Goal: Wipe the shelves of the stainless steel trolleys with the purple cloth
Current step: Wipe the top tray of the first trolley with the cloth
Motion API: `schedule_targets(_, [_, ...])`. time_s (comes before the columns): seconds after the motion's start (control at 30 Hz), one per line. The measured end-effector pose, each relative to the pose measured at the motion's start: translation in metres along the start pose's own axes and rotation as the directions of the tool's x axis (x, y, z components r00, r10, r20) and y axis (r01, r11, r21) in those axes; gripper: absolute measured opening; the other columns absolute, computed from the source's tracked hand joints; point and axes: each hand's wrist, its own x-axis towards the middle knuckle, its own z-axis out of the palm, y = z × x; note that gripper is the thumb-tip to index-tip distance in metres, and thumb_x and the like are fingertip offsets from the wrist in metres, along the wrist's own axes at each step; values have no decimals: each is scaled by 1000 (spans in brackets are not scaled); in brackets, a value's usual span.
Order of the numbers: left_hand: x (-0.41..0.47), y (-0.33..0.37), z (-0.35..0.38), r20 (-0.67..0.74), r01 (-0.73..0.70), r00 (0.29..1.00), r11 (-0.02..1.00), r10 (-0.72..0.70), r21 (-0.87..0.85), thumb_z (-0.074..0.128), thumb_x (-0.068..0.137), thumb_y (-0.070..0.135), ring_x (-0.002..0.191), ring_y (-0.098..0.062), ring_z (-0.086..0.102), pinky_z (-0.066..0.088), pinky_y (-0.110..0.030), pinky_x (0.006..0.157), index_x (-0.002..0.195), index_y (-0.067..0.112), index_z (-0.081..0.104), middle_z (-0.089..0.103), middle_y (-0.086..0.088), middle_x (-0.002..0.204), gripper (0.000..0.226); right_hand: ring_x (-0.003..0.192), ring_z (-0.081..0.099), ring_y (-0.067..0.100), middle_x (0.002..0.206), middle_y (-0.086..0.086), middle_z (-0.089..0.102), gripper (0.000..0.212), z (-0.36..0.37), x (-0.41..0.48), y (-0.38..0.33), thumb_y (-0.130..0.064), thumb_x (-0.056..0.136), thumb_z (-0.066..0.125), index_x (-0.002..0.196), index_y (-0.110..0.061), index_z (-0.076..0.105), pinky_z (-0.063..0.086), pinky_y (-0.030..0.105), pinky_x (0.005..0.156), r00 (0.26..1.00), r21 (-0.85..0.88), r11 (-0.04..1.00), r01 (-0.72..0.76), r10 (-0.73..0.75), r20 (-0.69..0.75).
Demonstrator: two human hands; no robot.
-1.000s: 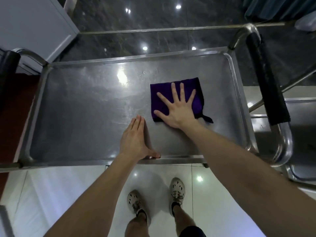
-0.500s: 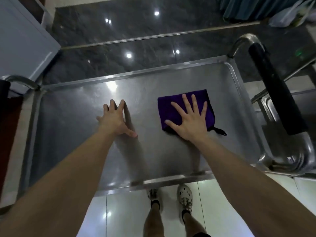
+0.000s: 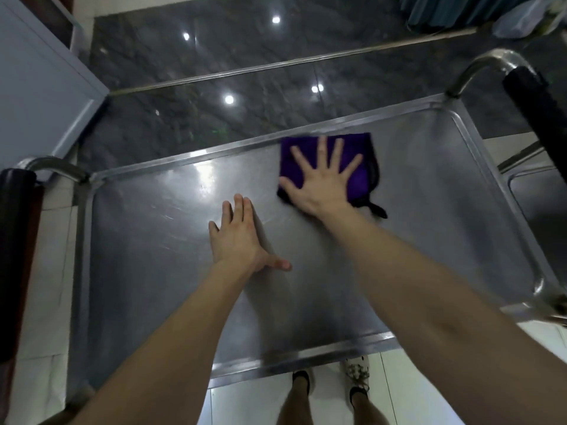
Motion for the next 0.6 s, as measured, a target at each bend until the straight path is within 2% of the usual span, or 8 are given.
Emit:
schedule_targets(0.07, [0,-1,0,3,2,1000,1000,-2,-1,74,29,104,168,-28,-11,21,-63,130,171,17,-12,-16,0,181,188,159,-25,49,179,13,-18,89,7,-3,-25,-94,88,12,168,-54,4,-18,84,111,992,-34,992,125,-125,17])
schedule_targets(0.23, [0,3,-1,-1,-1,1000,1000,1,4,73,27,105,168,-29,-9,21,-62,131,171,18,-14,-16,0,181,188,165,-18,35,181,0,-10,81,-1,8,19,-90,93,17,167,-57,12,-16,76,120,986,-8,986,166,-166,-11])
schedule_targets(0.37, [2,6,-1,-5,-14,1000,1000,14,18,69,27,108,168,-29,-8,22,-62,131,171,20,-13,-15,0,181,188,166,-11,30,182,-5,-2,81,-22,23,115,-89,92,22,166,-55,17,-15,72,124,997,56,997,-51,54,-53])
schedule_targets(0.5, [3,11,1,-4,-23,1000,999,23,31,63,26,111,168,-29,-10,21,-61,132,170,20,-15,-16,1,181,188,166,-10,30,182,-2,1,88,-46,27,217,-94,88,16,166,-54,15,-13,75,123,947,118,942,-313,319,-37])
schedule_targets(0.6, [3,15,2,-3,-26,1000,999,26,47,61,25,112,168,-29,-10,21,-61,132,170,20,-16,-17,0,181,188,166,-12,36,182,2,-5,90,-48,28,218,-91,88,12,168,-51,10,-11,78,120,930,110,925,-363,367,-16])
